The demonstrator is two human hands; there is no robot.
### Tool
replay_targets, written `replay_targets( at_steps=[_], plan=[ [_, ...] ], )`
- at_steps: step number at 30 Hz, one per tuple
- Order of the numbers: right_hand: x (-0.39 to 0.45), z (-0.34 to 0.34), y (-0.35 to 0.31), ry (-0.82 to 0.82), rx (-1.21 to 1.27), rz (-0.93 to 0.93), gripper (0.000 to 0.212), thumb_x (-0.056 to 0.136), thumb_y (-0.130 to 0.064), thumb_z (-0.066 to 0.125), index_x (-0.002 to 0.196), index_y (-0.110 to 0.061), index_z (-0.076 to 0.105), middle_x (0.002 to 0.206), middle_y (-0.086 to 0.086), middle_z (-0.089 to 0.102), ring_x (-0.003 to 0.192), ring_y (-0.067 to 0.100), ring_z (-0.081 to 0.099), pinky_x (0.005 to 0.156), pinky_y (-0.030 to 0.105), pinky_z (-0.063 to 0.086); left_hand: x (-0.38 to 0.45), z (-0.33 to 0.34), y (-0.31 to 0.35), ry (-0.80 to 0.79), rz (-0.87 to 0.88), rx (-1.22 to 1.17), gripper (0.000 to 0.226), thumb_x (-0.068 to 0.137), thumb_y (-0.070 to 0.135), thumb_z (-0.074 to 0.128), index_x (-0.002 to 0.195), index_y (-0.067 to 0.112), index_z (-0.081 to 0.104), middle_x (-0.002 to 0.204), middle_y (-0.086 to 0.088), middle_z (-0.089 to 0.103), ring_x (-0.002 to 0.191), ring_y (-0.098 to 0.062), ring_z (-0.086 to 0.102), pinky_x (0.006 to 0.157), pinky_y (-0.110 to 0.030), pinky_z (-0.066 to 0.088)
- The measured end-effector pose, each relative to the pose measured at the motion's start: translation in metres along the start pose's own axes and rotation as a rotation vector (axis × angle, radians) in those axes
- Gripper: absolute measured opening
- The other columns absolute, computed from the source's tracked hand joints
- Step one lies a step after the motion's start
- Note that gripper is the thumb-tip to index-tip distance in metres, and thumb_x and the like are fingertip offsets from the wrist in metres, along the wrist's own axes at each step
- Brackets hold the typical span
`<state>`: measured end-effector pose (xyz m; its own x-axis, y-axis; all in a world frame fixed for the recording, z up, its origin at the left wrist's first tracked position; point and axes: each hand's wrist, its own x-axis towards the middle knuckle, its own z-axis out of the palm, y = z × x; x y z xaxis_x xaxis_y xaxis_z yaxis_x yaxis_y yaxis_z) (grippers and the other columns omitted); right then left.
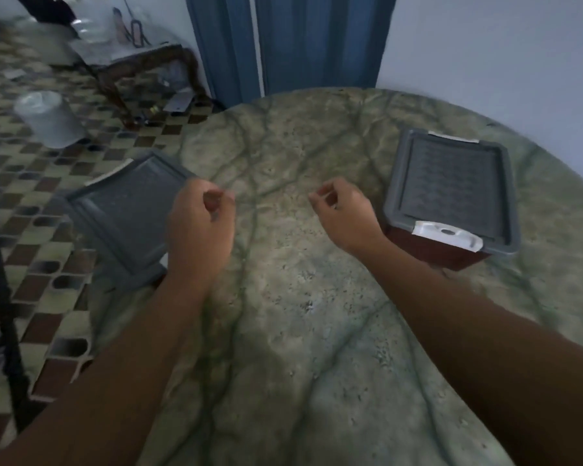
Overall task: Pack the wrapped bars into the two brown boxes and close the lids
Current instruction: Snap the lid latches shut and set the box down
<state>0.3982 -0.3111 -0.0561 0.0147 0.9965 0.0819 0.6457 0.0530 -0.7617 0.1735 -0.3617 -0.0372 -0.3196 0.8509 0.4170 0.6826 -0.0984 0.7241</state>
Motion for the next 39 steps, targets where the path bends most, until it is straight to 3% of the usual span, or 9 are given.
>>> replay_targets(
  at_steps=[5,9,12,14,18,22,28,36,39],
  plan=[
    [0.010,0.063,-0.055,-0.188,0.037,0.062,0.031,0.104,-0.043,0.054,0.122,-0.018,0.062,0.111,-0.002,0.064,0.100,0.017,0.060,0.081,0.032,0.048,0.000,-0.061,-0.072,0.142,-0.171,0.172,0.027,0.095,0.034,0.066,0.110,0.016,0.053,0.115,-0.013,0.054,0.110,-0.032,0.051,0.095,-0.047,0.045],
    [0.030,0.109,-0.085,-0.273,0.037,0.048,0.034,0.105,-0.039,0.051,0.131,-0.018,0.060,0.124,0.000,0.063,0.106,0.018,0.059,0.079,0.027,0.044,-0.002,-0.080,-0.111,0.127,-0.555,0.297,0.065,0.091,0.046,0.070,0.134,0.006,0.042,0.140,-0.026,0.039,0.131,-0.044,0.037,0.109,-0.053,0.034],
    [0.044,0.136,-0.100,-0.334,-0.015,0.061,0.040,0.107,-0.043,0.047,0.134,-0.015,0.057,0.122,0.002,0.061,0.106,0.020,0.060,0.078,0.029,0.042,0.008,-0.081,-0.129,0.103,-0.789,0.033,0.079,0.095,0.048,0.066,0.146,0.002,0.027,0.151,-0.024,0.032,0.138,-0.042,0.036,0.110,-0.045,0.033],
    [0.052,0.151,-0.105,-0.362,-0.091,0.053,0.038,0.108,-0.044,0.044,0.122,-0.012,0.059,0.108,0.005,0.062,0.088,0.018,0.061,0.063,0.027,0.039,0.015,-0.078,-0.128,0.121,-0.867,-0.156,0.072,0.100,0.042,0.062,0.146,0.000,0.027,0.148,-0.020,0.041,0.133,-0.036,0.046,0.094,-0.034,0.038],
    [0.065,0.174,-0.108,-0.311,-0.155,0.085,0.049,0.104,-0.053,0.046,0.123,-0.009,0.056,0.108,0.010,0.062,0.079,0.016,0.057,0.057,0.030,0.038,0.016,-0.069,-0.121,0.177,-0.849,-0.161,0.051,0.108,0.038,0.049,0.138,-0.002,0.039,0.126,-0.014,0.057,0.112,-0.029,0.059,0.075,-0.027,0.033],
    [0.064,0.184,-0.099,-0.216,-0.271,0.104,0.055,0.099,-0.066,0.041,0.115,-0.016,0.055,0.103,0.008,0.063,0.091,0.029,0.061,0.079,0.043,0.052,0.015,-0.066,-0.124,0.165,-0.811,-0.057,0.046,0.109,0.039,0.046,0.134,0.000,0.042,0.120,-0.014,0.059,0.106,-0.030,0.060,0.069,-0.022,0.030],
    [0.059,0.180,-0.095,-0.207,-0.255,0.113,0.050,0.102,-0.064,0.037,0.100,-0.017,0.053,0.093,0.007,0.062,0.076,0.020,0.058,0.057,0.032,0.038,0.017,-0.067,-0.131,0.113,-0.777,-0.011,0.045,0.109,0.042,0.044,0.132,0.003,0.043,0.105,0.000,0.047,0.090,-0.018,0.050,0.066,-0.021,0.031],
    [0.021,0.158,-0.074,-0.160,-0.051,0.201,0.048,0.106,-0.055,0.039,0.123,-0.014,0.057,0.099,0.004,0.062,0.088,0.024,0.061,0.074,0.034,0.044,0.047,-0.073,-0.143,-0.149,-0.612,0.017,0.060,0.104,0.040,0.055,0.148,0.003,0.041,0.146,-0.013,0.052,0.135,-0.033,0.050,0.105,-0.036,0.041],
    [0.000,0.145,-0.062,-0.111,-0.001,0.277,0.047,0.106,-0.054,0.039,0.124,-0.014,0.055,0.098,0.003,0.060,0.091,0.023,0.062,0.079,0.039,0.052,0.050,-0.060,-0.133,-0.246,-0.599,0.032,0.052,0.107,0.037,0.050,0.146,0.003,0.042,0.131,-0.005,0.052,0.123,-0.023,0.052,0.077,-0.016,0.028]
  ],
)
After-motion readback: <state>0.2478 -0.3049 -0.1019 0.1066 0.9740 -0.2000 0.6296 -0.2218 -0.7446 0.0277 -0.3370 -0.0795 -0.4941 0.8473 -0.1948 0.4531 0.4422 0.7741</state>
